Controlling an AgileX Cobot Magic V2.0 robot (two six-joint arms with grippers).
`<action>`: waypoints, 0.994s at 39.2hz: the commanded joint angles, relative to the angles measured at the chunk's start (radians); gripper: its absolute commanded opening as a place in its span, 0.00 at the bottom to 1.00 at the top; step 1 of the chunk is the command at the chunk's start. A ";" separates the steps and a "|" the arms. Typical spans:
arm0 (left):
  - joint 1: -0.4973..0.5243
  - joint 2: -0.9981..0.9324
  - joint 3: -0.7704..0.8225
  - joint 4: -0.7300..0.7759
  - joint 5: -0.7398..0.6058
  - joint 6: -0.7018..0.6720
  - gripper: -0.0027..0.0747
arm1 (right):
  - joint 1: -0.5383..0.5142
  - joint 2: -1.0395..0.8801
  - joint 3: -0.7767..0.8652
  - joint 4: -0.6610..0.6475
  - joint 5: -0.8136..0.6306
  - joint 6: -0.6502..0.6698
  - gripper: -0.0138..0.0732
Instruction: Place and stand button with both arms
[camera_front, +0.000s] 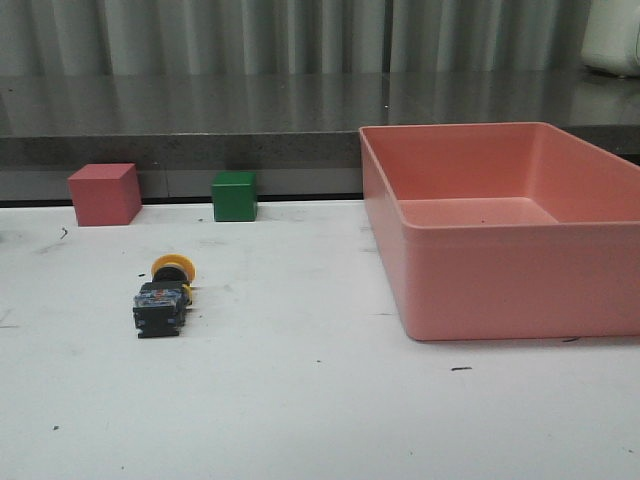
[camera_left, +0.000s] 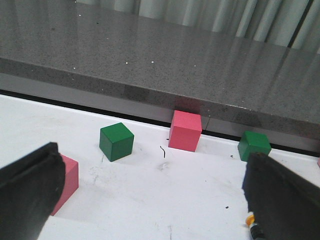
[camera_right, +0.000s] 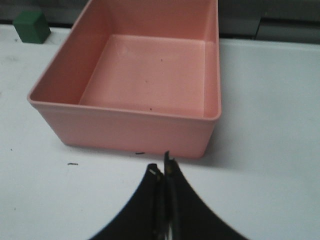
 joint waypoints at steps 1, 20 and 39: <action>-0.008 0.045 -0.056 -0.005 -0.073 -0.002 0.93 | -0.006 -0.025 -0.018 -0.023 -0.110 -0.008 0.08; -0.262 0.471 -0.355 -0.005 0.075 0.047 0.93 | -0.006 -0.026 -0.018 -0.023 -0.109 -0.008 0.08; -0.387 1.114 -0.903 -0.087 0.707 0.012 0.93 | -0.006 -0.026 -0.018 -0.023 -0.105 -0.008 0.08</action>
